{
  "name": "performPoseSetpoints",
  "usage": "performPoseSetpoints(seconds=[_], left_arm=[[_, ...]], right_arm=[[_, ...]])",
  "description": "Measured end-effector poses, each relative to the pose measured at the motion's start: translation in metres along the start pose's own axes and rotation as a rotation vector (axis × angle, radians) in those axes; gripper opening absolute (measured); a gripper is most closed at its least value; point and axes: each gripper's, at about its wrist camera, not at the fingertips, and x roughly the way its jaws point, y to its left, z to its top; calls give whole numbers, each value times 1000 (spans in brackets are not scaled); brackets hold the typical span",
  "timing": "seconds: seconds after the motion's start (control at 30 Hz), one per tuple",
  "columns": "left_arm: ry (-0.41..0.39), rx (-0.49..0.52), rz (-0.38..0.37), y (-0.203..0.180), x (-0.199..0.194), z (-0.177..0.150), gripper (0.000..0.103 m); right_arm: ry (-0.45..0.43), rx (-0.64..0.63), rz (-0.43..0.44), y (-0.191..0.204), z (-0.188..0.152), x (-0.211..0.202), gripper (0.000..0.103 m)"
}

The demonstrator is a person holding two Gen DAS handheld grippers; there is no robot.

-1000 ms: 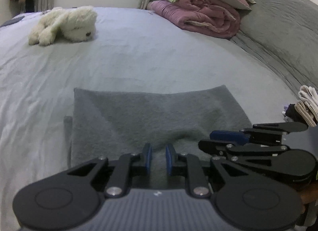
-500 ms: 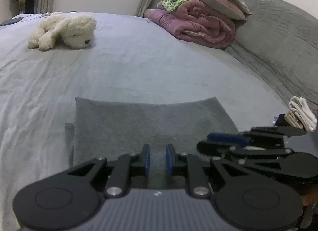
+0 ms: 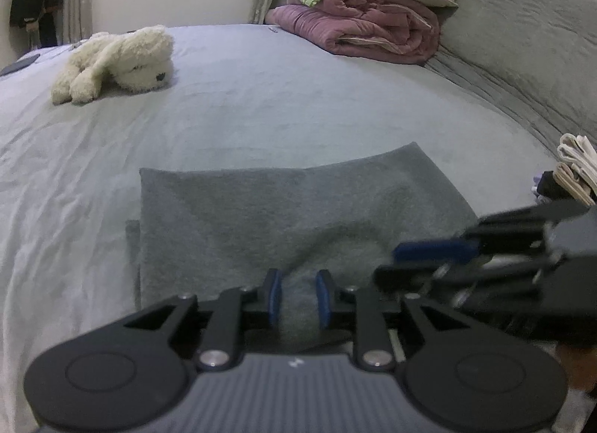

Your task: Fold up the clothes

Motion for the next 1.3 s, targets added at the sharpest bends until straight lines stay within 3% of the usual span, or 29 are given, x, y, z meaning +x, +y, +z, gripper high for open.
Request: performPoseSetpoints(seconds=[0.2,0.37,0.67,0.83,1.03,1.17,1.3], left_arm=[[-10,-11,22,7,-3,1,25],[-28,-23,123,20,-6,3,25],[-23,-43,149,34,-3,3,25],[-46,-92,124,44,-9,12,28],[-82,-150,98,46,-2,32,33],[-71,-155,148,46,13,39,36],[-48,-172,153,54,24,39,36]], right_arm=[[43,122,-63,-42,-6,-8,23],[37,126,-93,-51,-12,-20,24],[64,153,-102,-60,-19,-24,23],[-4,165,-90,-61,-11,-31,31],[-64,229,-102,-71,5,-18,32],[-90,226,-119,-72,15,-8,41],[-75,238,-131,-77,13,0,41]])
